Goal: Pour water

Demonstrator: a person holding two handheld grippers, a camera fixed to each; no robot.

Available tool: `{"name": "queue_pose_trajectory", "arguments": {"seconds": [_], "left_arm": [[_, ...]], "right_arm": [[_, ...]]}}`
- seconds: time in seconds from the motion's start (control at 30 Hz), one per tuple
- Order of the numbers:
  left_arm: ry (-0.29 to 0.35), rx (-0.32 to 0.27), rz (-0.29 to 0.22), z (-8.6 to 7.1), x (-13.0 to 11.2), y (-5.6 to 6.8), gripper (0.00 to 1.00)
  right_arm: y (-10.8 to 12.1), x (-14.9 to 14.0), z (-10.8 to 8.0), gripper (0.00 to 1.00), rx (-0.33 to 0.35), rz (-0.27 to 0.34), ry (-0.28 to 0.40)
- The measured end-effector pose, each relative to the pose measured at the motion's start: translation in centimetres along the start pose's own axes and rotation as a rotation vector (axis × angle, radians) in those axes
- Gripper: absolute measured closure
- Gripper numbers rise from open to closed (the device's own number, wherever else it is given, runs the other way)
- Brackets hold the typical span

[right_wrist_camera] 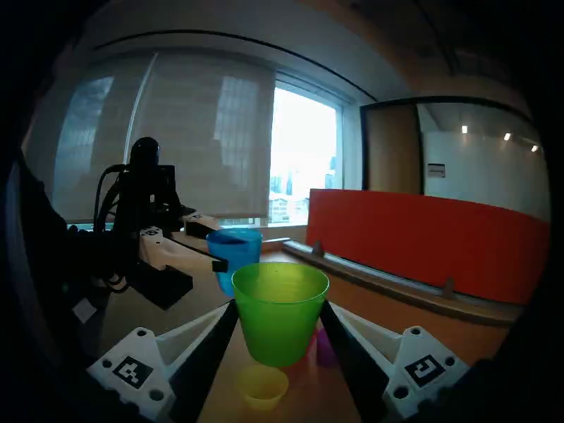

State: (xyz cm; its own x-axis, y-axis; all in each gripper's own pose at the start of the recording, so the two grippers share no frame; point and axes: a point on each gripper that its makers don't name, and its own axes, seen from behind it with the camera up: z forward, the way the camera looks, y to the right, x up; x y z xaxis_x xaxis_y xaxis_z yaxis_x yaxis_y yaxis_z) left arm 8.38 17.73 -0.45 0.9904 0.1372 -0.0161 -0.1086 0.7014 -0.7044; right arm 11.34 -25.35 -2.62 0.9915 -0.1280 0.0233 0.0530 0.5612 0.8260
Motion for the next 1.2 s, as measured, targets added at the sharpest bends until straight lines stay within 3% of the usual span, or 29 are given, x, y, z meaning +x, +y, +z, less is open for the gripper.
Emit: {"name": "queue_pose_trajectory", "arguments": {"seconds": [0.37, 1.2], "left_arm": [[-0.006, 0.014, 0.065, -0.4, 0.7, -0.5, 0.17], [-0.026, 0.046, 0.287, -0.8, 2.5, 0.2, 0.17]], "right_arm": [[-1.1, -0.8, 0.2, 0.13, 0.031, 0.001, -0.012], [-3.4, -2.3, 1.5, 0.13, 0.085, -0.001, -0.023]]}}
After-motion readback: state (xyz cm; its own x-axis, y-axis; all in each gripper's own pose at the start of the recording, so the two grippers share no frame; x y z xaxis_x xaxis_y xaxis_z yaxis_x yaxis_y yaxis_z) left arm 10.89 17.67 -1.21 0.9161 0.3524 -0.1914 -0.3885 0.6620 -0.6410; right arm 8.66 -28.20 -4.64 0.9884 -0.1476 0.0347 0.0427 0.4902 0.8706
